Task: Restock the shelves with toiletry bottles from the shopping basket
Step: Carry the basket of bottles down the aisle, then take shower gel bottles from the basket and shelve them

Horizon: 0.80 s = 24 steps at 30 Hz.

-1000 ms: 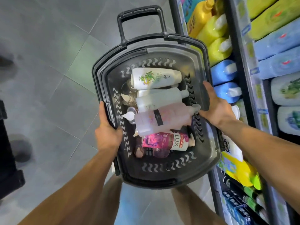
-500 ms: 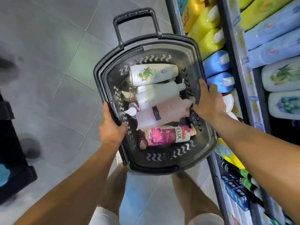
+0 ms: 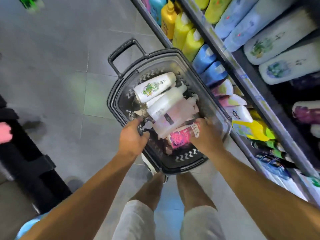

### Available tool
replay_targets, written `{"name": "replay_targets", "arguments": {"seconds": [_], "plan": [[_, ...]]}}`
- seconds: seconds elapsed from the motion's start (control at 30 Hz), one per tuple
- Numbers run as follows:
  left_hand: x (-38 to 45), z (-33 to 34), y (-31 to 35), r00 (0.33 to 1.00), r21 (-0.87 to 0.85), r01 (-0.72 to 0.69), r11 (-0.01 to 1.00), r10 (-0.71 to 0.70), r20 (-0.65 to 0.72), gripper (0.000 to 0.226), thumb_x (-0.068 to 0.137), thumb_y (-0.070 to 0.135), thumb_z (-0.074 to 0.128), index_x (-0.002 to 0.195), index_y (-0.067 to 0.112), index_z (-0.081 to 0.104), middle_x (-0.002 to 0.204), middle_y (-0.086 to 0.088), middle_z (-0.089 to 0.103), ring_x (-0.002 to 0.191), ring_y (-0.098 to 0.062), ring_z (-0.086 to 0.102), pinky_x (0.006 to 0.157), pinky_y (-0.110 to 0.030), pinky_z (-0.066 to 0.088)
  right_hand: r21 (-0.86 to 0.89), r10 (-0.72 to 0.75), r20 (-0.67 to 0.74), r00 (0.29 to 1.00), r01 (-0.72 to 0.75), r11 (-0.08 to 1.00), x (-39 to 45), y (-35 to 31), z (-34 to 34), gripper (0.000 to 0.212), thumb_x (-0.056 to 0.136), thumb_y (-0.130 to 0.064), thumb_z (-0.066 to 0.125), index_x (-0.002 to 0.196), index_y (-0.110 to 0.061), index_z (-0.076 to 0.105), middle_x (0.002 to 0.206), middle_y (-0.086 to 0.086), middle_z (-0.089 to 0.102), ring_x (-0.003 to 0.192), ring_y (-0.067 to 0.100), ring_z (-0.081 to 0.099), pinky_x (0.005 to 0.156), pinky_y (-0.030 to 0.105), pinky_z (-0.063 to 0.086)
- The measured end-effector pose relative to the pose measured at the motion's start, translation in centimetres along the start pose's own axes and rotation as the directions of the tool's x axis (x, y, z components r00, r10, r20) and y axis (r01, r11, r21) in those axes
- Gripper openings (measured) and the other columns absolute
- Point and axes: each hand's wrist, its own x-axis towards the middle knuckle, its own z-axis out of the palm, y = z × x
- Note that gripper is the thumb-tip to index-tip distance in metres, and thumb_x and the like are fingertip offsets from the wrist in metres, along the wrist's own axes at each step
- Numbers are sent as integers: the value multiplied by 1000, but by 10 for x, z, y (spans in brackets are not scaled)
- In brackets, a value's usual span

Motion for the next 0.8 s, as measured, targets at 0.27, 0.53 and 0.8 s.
{"name": "replay_targets", "arguments": {"seconds": [0.27, 0.53, 0.8], "plan": [[26, -12, 31, 972, 125, -213, 969, 198, 126, 50, 83, 24, 70, 131, 17, 57, 118, -5, 65, 105, -22, 62, 94, -30, 47, 249, 71, 15, 997, -72, 966, -14, 0, 4, 59, 81, -22, 71, 134, -14, 47, 123, 13, 56, 107, 27, 56, 86, 29, 40], [75, -25, 31, 919, 125, -293, 948, 243, 312, 49, 82, 24, 68, 130, 26, 57, 116, 5, 60, 86, -4, 56, 80, -15, 40, 386, 258, 23, 966, -247, 889, -2, -27, 25, 59, 79, -26, 70, 132, -20, 46, 125, 5, 52, 98, 15, 49, 79, 29, 41], [123, -18, 10, 758, 127, -526, 841, 397, 517, 49, 86, 20, 67, 134, 20, 55, 121, -3, 61, 108, -19, 59, 97, -35, 48, 696, 578, 60, 813, -450, 560, 17, -52, 83, 58, 77, -24, 73, 131, -16, 51, 118, 2, 58, 91, 14, 61, 68, 19, 48]]}}
